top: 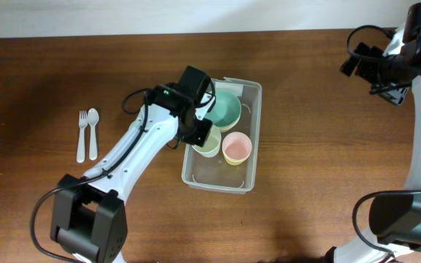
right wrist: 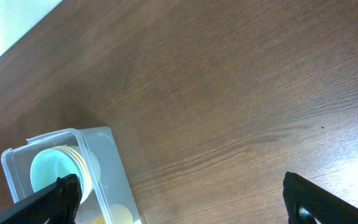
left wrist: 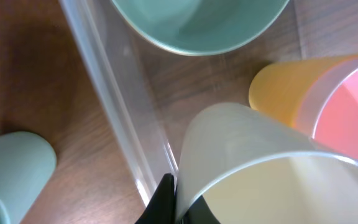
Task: Pack container
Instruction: 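Place the cream cup in the container beside the pink cup, then grasp the mint cup with the left gripper, then stack the mint cup into the cream cup in the container, then lower the left gripper onto the white spoon and grasp it, then carry the white spoon into the container's lower edge and release, then move the left gripper back and grasp the white fork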
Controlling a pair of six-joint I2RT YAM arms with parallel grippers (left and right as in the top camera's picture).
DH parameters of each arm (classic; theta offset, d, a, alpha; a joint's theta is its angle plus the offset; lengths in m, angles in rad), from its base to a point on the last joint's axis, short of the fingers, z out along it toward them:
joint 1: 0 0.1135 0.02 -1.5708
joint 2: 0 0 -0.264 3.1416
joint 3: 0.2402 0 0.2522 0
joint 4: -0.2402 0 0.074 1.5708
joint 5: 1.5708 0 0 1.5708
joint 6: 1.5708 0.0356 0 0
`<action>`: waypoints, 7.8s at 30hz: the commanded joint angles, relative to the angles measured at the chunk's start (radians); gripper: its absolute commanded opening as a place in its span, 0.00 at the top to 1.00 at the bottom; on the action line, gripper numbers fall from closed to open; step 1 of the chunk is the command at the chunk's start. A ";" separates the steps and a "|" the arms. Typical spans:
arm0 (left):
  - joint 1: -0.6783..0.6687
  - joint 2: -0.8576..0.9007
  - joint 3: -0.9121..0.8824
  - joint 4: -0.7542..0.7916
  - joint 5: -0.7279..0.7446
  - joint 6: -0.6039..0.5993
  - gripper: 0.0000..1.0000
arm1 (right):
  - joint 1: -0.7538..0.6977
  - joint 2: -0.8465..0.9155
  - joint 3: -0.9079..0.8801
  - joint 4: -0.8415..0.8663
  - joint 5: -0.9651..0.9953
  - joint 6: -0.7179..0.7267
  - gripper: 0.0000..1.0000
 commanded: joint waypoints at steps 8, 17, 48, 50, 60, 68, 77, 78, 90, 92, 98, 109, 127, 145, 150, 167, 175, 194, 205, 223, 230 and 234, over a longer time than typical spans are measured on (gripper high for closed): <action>-0.006 -0.001 -0.103 0.107 0.023 0.001 0.95 | 0.003 0.000 0.006 0.000 0.002 -0.003 0.01; -0.004 -0.017 -0.033 0.078 0.022 0.001 0.72 | 0.003 0.000 0.006 0.000 0.002 -0.003 0.01; 0.474 0.188 0.124 -0.140 -0.020 -0.089 0.24 | 0.003 0.000 0.006 0.000 0.002 -0.003 0.01; 0.474 0.226 0.124 -0.137 -0.020 -0.089 0.29 | 0.003 0.000 0.006 0.000 0.002 -0.003 0.01; 0.474 0.286 0.148 -0.135 0.008 -0.089 0.99 | 0.003 0.000 0.006 0.000 0.002 -0.003 0.01; 0.406 0.207 0.473 -0.394 0.073 -0.068 0.99 | 0.003 0.000 0.006 0.000 0.002 -0.003 0.01; 0.134 0.114 0.523 -0.388 0.061 -0.057 0.99 | 0.003 0.000 0.006 0.000 0.002 -0.003 0.01; 0.117 0.114 0.521 -0.388 0.050 -0.058 0.99 | 0.003 0.000 0.006 0.000 0.002 -0.003 0.01; -0.021 0.131 0.369 -0.306 -0.111 -0.070 0.98 | 0.003 0.000 0.006 0.000 0.002 -0.003 0.01; -0.021 0.131 0.325 -0.270 -0.110 -0.071 0.97 | 0.003 0.000 0.006 0.000 0.002 -0.002 0.01; -0.021 0.131 0.242 -0.188 -0.110 -0.070 0.61 | 0.003 0.000 0.006 0.000 0.002 -0.003 0.01; 0.161 0.126 0.502 -0.405 -0.111 -0.074 0.36 | 0.003 0.000 0.006 0.000 0.002 -0.003 0.01; 0.708 0.401 0.369 -0.324 -0.110 0.042 0.38 | 0.003 0.000 0.006 0.000 0.002 -0.003 0.01; 0.708 0.546 0.367 -0.097 -0.110 0.108 0.44 | 0.003 0.000 0.006 0.000 0.002 -0.003 0.01; 0.708 0.560 0.367 -0.089 -0.106 0.108 0.74 | 0.003 0.000 0.006 0.000 0.002 -0.003 0.01; 0.506 0.324 0.809 -0.475 0.029 0.296 0.99 | 0.003 0.000 0.006 0.000 0.002 -0.003 0.01; 0.140 0.208 0.808 -0.585 0.030 0.866 0.99 | 0.003 0.000 0.006 0.000 0.002 -0.003 0.01; -0.257 0.216 0.346 -0.480 0.149 1.040 0.99 | 0.003 0.000 0.006 0.000 0.002 -0.003 0.01; -0.253 0.188 0.387 -0.498 -0.174 0.867 0.60 | 0.003 0.000 0.006 0.000 0.002 -0.003 0.01; 0.540 0.066 0.427 -0.288 -0.026 0.078 0.00 | 0.003 0.000 0.006 0.000 0.002 -0.003 0.01; 0.742 0.322 0.397 -0.283 -0.019 0.067 0.00 | 0.003 0.000 0.006 0.000 0.002 -0.003 0.01; 0.783 0.420 0.397 -0.268 -0.024 0.068 0.00 | 0.003 0.000 0.006 0.000 0.002 -0.003 0.01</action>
